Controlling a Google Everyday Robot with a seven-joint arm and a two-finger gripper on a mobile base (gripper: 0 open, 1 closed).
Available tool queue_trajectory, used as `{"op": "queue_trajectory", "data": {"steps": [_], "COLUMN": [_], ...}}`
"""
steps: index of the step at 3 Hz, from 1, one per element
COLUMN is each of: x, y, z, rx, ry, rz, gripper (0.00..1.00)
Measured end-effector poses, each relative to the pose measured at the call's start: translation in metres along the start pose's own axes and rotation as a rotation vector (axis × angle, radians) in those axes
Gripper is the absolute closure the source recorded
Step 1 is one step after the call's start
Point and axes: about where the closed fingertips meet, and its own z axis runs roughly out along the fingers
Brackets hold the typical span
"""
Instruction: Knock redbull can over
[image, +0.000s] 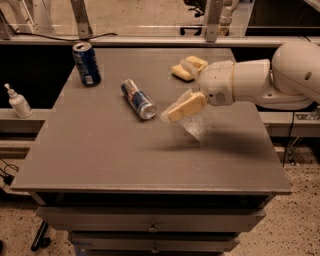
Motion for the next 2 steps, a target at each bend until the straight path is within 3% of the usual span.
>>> {"op": "queue_trajectory", "data": {"steps": [1,2], "x": [0.0163,0.0163], "y": [0.0050,0.0050], "z": [-0.0583,-0.0583], "rx": [-0.025,-0.025], "ry": [0.020,0.020], "rz": [-0.027,-0.027], "gripper": [0.00,0.00]}}
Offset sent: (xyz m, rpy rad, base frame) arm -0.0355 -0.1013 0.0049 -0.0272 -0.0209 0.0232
